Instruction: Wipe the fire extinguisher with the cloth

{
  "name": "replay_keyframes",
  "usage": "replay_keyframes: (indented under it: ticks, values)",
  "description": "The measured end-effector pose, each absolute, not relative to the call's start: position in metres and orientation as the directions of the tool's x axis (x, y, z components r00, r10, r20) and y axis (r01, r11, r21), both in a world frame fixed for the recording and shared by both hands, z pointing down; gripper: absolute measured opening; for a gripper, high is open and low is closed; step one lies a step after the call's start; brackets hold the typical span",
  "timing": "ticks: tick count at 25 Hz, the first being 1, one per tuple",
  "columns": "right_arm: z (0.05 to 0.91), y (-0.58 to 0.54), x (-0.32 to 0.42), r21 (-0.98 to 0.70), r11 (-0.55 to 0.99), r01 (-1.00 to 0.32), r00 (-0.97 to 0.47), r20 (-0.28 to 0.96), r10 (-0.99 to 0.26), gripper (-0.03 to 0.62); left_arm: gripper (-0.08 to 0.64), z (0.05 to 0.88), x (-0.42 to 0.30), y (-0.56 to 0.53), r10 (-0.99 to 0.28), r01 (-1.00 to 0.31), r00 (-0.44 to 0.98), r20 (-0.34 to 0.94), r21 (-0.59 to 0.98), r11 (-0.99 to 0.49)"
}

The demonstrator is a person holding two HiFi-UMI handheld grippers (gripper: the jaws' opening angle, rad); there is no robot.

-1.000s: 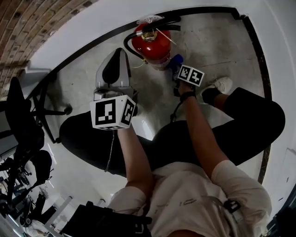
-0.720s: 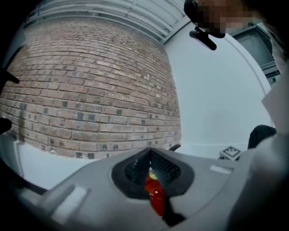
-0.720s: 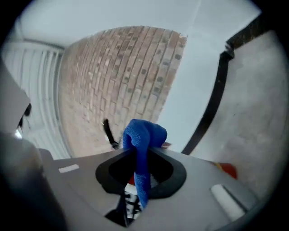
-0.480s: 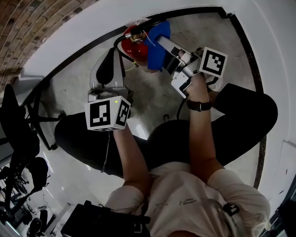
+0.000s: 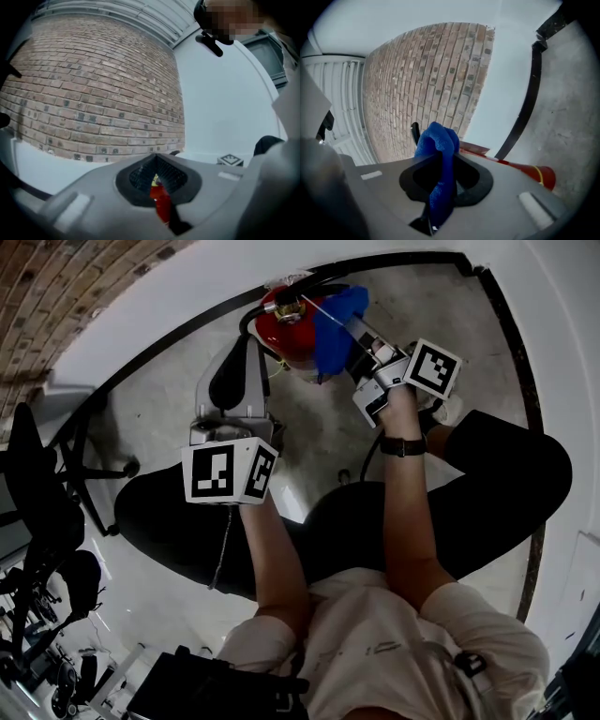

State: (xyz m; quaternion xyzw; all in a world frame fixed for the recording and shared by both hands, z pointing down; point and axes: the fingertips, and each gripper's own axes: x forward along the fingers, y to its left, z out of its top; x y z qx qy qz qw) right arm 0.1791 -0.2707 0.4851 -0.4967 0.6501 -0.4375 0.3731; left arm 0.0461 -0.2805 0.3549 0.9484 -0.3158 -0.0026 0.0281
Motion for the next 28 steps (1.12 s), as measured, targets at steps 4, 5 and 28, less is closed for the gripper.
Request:
replay_keyframes:
  ticks: [4,5,28]
  values:
    - [0.560,-0.268,0.186,-0.908,-0.036,-0.417,-0.223,0.141,-0.965,0.055,0.000,0.356,0.054,-0.277,-0.581,-0.581,0.814,0.018,0.048,-0.813]
    - [0.590,-0.269,0.184,-0.904,-0.085,-0.419,-0.227,0.195,-0.954,0.055,0.000,0.358,0.055,-0.278,-0.579,-0.580,0.815,0.022,0.051,-0.813]
    - [0.610,-0.275,0.197,-0.896,-0.225,-0.382,-0.369,0.371,-0.852,0.064,0.000,0.305,0.083,-0.345,-0.479,-0.479,0.878,-0.007,0.003,-0.878]
